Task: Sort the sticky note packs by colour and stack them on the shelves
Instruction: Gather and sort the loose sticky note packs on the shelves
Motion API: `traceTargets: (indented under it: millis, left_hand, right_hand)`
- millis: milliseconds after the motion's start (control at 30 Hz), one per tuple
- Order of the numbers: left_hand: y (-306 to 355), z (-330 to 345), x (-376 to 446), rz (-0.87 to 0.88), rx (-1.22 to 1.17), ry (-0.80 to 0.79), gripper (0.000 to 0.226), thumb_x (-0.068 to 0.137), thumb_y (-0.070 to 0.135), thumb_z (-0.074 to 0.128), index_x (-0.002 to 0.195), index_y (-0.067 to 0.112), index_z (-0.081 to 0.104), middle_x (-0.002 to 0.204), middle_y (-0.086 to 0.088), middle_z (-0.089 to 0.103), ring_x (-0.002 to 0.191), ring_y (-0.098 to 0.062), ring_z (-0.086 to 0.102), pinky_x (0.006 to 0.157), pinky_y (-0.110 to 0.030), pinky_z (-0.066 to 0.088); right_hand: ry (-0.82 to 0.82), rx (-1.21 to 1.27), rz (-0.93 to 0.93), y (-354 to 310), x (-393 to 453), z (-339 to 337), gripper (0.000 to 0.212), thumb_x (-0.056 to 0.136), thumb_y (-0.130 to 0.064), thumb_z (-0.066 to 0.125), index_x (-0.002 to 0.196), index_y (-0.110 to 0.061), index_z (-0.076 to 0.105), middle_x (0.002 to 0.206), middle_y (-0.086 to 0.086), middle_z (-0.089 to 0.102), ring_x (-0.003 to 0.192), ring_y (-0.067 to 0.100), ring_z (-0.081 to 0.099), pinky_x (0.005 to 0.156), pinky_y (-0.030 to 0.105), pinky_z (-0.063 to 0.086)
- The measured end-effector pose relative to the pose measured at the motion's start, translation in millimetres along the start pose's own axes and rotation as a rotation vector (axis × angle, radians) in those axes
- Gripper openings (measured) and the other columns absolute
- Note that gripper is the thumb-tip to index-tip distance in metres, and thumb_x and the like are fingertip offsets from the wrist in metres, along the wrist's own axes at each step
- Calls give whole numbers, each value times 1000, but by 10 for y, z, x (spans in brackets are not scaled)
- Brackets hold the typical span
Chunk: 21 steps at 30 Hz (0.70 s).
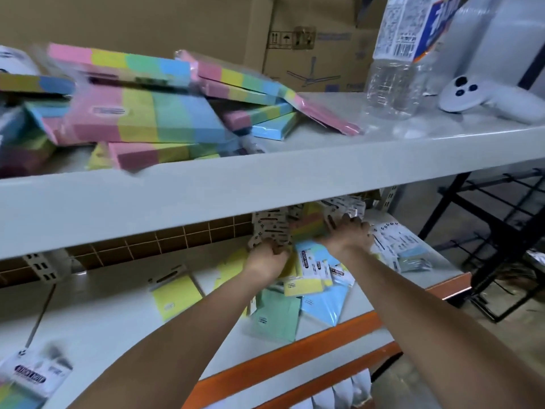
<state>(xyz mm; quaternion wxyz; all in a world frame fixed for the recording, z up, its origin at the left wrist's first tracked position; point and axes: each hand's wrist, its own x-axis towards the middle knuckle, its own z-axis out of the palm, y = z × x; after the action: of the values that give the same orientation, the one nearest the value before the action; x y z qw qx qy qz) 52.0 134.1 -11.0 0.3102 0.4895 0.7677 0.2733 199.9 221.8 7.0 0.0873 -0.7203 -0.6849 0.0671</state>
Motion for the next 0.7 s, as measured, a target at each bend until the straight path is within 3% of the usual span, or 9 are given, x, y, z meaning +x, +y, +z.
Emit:
traceTargets:
  millis: [100, 167, 267, 367, 433, 500, 600, 700]
  left_hand:
    - [-1, 5, 42, 14, 32, -9, 33, 94, 35, 51, 116, 12, 57, 116, -13, 61, 106, -30, 57, 75, -27, 40]
    - [-15, 2, 60, 33, 64, -30, 32, 93, 34, 51, 114, 11, 57, 116, -14, 62, 105, -31, 58, 72, -27, 39]
    - [-29, -1, 90, 47, 90, -54, 35, 93, 33, 51, 116, 9, 59, 119, -15, 61, 108, -30, 57, 74, -27, 39]
    - [-27, -8, 100, 41, 44, -64, 36, 93, 33, 53, 119, 10, 59, 123, -13, 61, 112, -30, 56, 81, -27, 42]
    - [-20, -27, 74, 27, -67, -38, 37, 93, 32, 55, 125, 13, 57, 128, -10, 59, 117, -28, 54, 88, -26, 41]
    - [-24, -67, 48, 9, -172, 6, 38, 92, 31, 56, 125, 12, 55, 125, -6, 60, 116, -27, 55, 88, -27, 41]
    - [-87, -151, 46, -46, -331, 55, 54, 87, 43, 61, 130, 14, 48, 121, -5, 60, 113, -27, 57, 88, -33, 46]
    - [-164, -248, 41, 1, -428, 59, 65, 65, 60, 64, 111, 15, 63, 100, -11, 70, 91, -29, 67, 74, -37, 52]
  right_hand:
    - [-65, -9, 61, -70, 32, -71, 80, 80, -53, 69, 139, -10, 38, 144, 15, 40, 137, 32, 32, 107, 41, 33]
    - [-88, -1, 90, -139, 55, -82, 57, 86, -34, 67, 133, -10, 45, 138, 16, 46, 135, 32, 36, 110, 41, 35]
    - [24, 94, 103, -204, 27, 2, 29, 95, -17, 46, 121, -8, 58, 127, 16, 57, 122, 31, 49, 101, 39, 44]
    - [100, 217, 43, -191, -36, 40, 26, 99, -10, 34, 111, -9, 57, 106, 10, 60, 99, 26, 55, 79, 32, 47]
    - [97, 322, -12, -201, -87, 44, 15, 98, -6, 36, 103, -13, 47, 85, 5, 51, 80, 23, 49, 62, 28, 37]
    - [151, 498, -71, -265, -159, 47, 8, 97, -6, 40, 102, -10, 45, 81, 11, 53, 74, 27, 52, 58, 27, 31]
    - [387, 637, -217, -401, -312, 80, 17, 92, -2, 51, 107, 5, 56, 79, 22, 63, 63, 31, 59, 54, 24, 29]
    - [439, 695, -252, -552, -506, 43, 20, 87, 7, 50, 105, 9, 58, 65, 11, 57, 47, 17, 41, 46, 21, 21]
